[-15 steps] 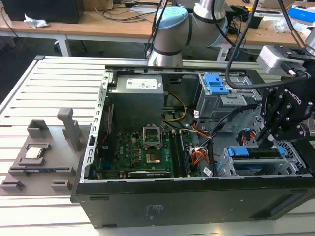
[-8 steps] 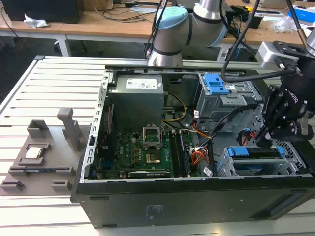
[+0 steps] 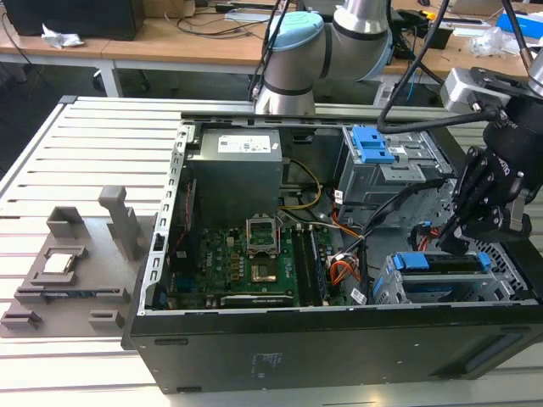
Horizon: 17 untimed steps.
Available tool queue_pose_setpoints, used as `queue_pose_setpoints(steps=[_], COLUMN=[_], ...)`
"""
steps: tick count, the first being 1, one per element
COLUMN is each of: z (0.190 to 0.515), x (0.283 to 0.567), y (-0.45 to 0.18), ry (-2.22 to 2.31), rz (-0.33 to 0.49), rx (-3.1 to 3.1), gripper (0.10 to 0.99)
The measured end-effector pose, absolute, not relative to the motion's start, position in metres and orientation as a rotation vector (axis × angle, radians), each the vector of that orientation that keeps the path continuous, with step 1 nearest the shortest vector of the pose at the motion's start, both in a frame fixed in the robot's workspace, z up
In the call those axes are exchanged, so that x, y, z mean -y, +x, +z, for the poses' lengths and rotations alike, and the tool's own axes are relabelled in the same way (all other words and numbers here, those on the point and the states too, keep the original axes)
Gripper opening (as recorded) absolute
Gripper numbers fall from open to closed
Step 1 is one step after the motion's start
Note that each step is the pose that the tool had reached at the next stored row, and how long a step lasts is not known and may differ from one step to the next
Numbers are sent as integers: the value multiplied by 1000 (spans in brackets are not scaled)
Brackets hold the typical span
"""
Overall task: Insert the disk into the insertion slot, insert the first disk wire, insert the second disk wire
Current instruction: 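Insert the first disk wire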
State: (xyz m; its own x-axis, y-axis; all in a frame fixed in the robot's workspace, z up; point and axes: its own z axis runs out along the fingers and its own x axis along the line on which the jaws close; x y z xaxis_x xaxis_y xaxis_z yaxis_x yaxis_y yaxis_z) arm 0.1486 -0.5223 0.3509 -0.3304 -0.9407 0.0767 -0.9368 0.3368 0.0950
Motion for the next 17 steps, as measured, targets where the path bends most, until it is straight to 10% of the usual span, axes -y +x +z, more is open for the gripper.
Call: queue_pose_setpoints(steps=[17], z=[351], x=[522], y=[149], ry=[1505], rz=[-68], rx=[2626], gripper=[165])
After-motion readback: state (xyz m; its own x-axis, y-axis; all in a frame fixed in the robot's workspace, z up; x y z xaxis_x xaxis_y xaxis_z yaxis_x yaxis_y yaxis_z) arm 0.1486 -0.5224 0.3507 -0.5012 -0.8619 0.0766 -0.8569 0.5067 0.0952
